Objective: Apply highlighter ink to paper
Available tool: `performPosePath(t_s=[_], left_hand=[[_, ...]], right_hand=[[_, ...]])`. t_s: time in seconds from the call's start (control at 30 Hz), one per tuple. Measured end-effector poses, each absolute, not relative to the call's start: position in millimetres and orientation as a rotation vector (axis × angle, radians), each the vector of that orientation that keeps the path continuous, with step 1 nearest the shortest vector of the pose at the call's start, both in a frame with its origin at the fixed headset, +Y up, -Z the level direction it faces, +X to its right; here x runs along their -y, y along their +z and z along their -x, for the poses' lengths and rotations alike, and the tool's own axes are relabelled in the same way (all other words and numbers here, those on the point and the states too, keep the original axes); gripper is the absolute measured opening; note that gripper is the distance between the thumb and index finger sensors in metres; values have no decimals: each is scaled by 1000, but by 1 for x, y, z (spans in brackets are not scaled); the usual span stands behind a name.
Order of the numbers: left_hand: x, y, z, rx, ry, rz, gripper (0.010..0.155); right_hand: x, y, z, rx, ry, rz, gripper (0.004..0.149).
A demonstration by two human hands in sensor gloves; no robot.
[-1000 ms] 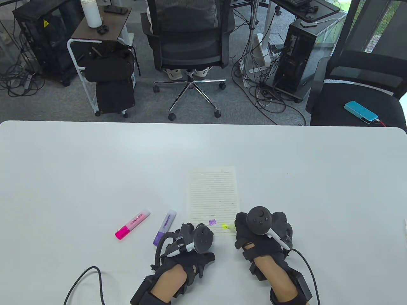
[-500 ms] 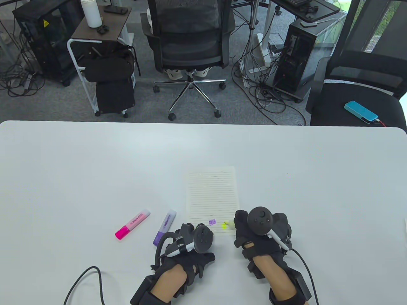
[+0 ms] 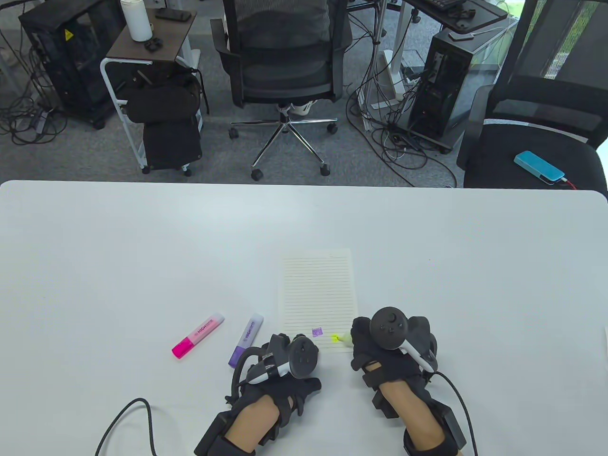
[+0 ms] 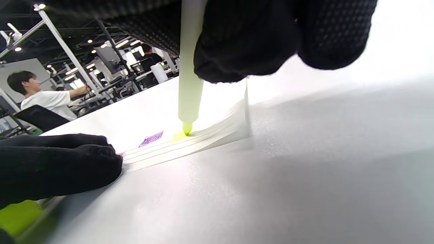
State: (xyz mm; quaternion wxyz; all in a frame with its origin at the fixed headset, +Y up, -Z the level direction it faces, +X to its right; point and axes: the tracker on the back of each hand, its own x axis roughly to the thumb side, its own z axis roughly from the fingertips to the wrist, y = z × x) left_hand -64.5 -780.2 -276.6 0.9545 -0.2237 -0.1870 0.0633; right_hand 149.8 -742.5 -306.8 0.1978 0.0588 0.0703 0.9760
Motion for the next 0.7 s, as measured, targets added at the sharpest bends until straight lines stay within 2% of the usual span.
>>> performPosePath(t_s=[0.1, 0.3, 0.43, 0.63, 0.7], left_hand=[[780, -277, 64, 380, 129, 454, 75], [780, -277, 64, 380, 129, 454, 75], [780, -276, 65, 381, 127, 456, 75], [780, -276, 65, 382, 128, 458, 75], [780, -276, 65, 382, 126, 458, 75]], right_hand=[[746, -307, -146, -137, 2693, -191, 39], [743, -307, -145, -233, 2718, -182, 39], [746, -306, -142, -153, 2709, -204, 39], [744, -306, -143, -226, 2715, -198, 39], [745, -305, -142, -170, 2716, -209, 39]])
